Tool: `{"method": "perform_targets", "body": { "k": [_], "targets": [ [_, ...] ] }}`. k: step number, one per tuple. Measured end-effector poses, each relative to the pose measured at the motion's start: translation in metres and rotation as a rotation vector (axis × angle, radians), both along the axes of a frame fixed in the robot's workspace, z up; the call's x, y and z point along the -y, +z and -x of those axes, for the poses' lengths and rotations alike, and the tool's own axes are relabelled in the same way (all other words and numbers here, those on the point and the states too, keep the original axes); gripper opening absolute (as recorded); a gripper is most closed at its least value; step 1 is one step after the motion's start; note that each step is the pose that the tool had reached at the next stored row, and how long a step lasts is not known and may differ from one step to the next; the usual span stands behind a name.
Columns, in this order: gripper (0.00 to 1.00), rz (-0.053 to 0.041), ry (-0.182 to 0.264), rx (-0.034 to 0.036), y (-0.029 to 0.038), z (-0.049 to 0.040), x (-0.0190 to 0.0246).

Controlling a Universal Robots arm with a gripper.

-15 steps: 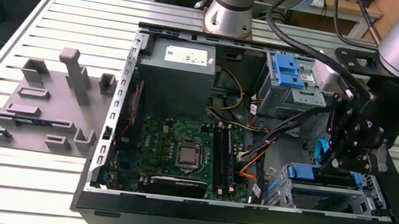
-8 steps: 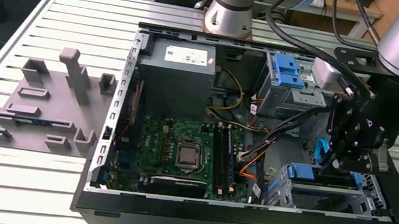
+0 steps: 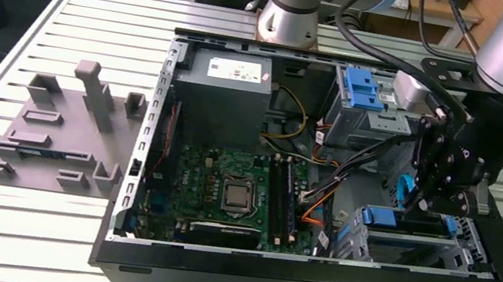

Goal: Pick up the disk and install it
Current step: 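Insert the second disk wire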

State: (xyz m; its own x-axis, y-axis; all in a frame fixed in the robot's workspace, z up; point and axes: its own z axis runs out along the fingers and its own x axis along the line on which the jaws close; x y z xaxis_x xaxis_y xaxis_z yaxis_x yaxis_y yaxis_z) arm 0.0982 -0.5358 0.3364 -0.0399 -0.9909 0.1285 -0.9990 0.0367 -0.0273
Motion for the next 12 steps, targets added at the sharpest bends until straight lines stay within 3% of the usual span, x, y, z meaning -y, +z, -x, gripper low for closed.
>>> {"method": "perform_targets", "body": {
  "k": [7, 8, 10, 12],
  "targets": [
    [0.17, -0.0062, 0.000, 0.0000, 0.0033, 0.0000, 0.0001],
    [0.23, -0.0081, 0.000, 0.0000, 0.0036, 0.0001, 0.0000],
    [0.23, -0.0136, 0.000, 0.0000, 0.0040, 0.0000, 0.0000],
    [0.23, -0.0258, 0.000, -0.0001, 0.0047, 0.0000, 0.0000]
  ]
}}
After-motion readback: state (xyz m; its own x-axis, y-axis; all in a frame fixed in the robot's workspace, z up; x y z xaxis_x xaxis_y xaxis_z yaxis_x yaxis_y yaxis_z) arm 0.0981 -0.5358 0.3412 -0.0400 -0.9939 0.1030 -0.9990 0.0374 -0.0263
